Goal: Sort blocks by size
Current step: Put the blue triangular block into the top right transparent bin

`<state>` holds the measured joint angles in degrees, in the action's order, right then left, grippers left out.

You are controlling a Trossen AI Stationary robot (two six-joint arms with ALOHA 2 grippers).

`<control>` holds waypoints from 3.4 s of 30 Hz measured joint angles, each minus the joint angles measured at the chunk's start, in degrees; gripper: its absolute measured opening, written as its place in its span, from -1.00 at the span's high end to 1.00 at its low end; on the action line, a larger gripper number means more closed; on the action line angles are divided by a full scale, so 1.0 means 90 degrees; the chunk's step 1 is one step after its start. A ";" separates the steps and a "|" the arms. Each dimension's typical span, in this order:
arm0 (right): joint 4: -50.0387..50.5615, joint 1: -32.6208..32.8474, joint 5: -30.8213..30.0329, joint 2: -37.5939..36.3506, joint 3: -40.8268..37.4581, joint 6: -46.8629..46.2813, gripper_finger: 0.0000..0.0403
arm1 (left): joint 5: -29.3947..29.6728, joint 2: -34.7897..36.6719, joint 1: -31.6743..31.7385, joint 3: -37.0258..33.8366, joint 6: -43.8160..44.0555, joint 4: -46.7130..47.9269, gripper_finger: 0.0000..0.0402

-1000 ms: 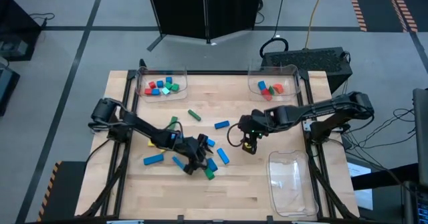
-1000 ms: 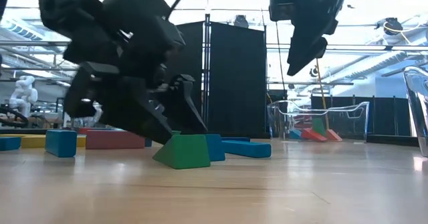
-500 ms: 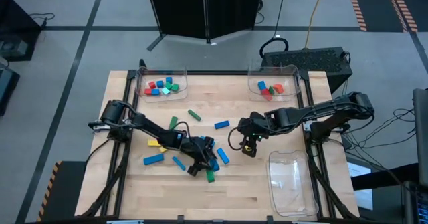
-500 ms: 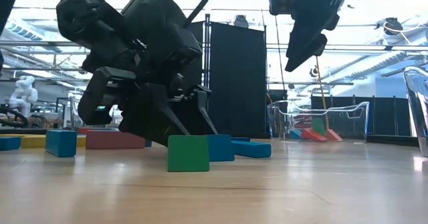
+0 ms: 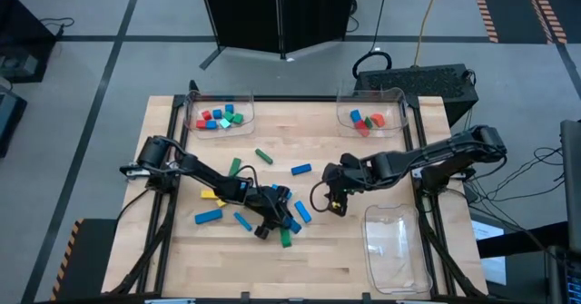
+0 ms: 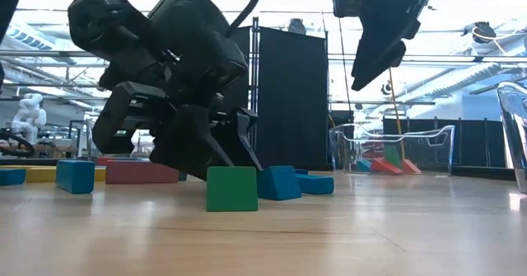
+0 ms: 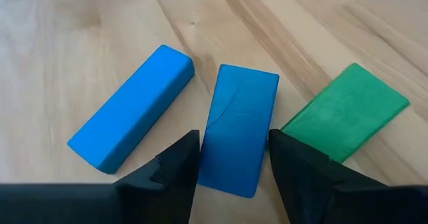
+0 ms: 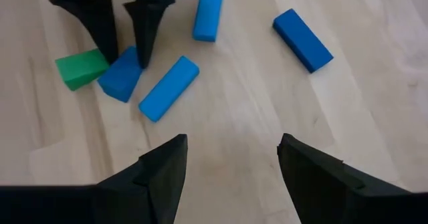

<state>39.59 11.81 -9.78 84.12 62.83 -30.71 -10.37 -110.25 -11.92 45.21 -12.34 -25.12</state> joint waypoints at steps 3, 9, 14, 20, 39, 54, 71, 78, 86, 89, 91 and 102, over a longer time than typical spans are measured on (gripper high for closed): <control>-0.0051 0.0106 -0.0022 0.0000 0.0000 -0.0019 -0.12 | 0.0115 -0.0016 0.0002 -0.0011 0.0213 -0.0154 0.10; -0.0048 0.0277 -0.0107 0.0005 0.0000 -0.0167 -0.12 | 0.0152 -0.0025 0.0022 -0.0015 0.0316 -0.0229 0.10; -0.0085 0.0371 -0.0133 0.0005 0.0000 -0.0267 -0.12 | 0.0095 -0.0260 0.0033 0.0001 0.0507 -0.0463 0.10; -0.0229 0.0482 -0.0160 0.0005 0.0002 -0.0356 -0.12 | -0.0020 -0.0697 0.0044 0.0012 0.0681 -0.0874 0.10; -0.1520 0.0970 -0.1055 0.0118 -0.0984 -0.0582 -0.12 | 0.0152 0.0038 0.0117 -0.0044 0.0624 -0.0655 0.40; -0.5034 0.1384 -0.1107 0.0478 -0.2025 0.0711 -0.12 | 0.1216 0.0782 0.0109 -0.0022 0.0835 -0.0786 0.39; -0.5565 0.1268 -0.1911 0.0758 -0.2025 0.0891 -0.12 | 0.1401 0.0796 0.0097 -0.0010 0.0998 -0.1183 0.39; -0.5581 0.1268 -0.1910 0.0756 -0.2025 0.0874 0.08 | 0.1420 0.0796 0.0097 -0.0010 0.1005 -0.1193 0.39; -0.5575 0.1265 -0.1891 0.0755 -0.2025 0.0910 0.41 | 0.1391 0.0796 0.0092 -0.0010 0.1177 -0.1225 0.39; -0.5575 0.1246 -0.1873 0.0755 -0.2025 0.0892 0.39 | 0.1355 0.0796 0.0094 -0.0010 0.1207 -0.1236 0.39; -0.5573 0.1230 -0.1880 0.0753 -0.2025 0.0886 0.35 | 0.1360 0.0796 0.0097 -0.0010 0.1221 -0.1246 0.38; -0.5142 0.1115 -0.1913 0.0311 -0.2025 0.0798 0.35 | 0.1719 0.0822 0.0069 0.0000 0.1502 -0.0880 -0.23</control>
<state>-6.69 21.85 -27.00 86.92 44.60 -23.53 5.10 -102.85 -11.30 45.21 1.18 -33.04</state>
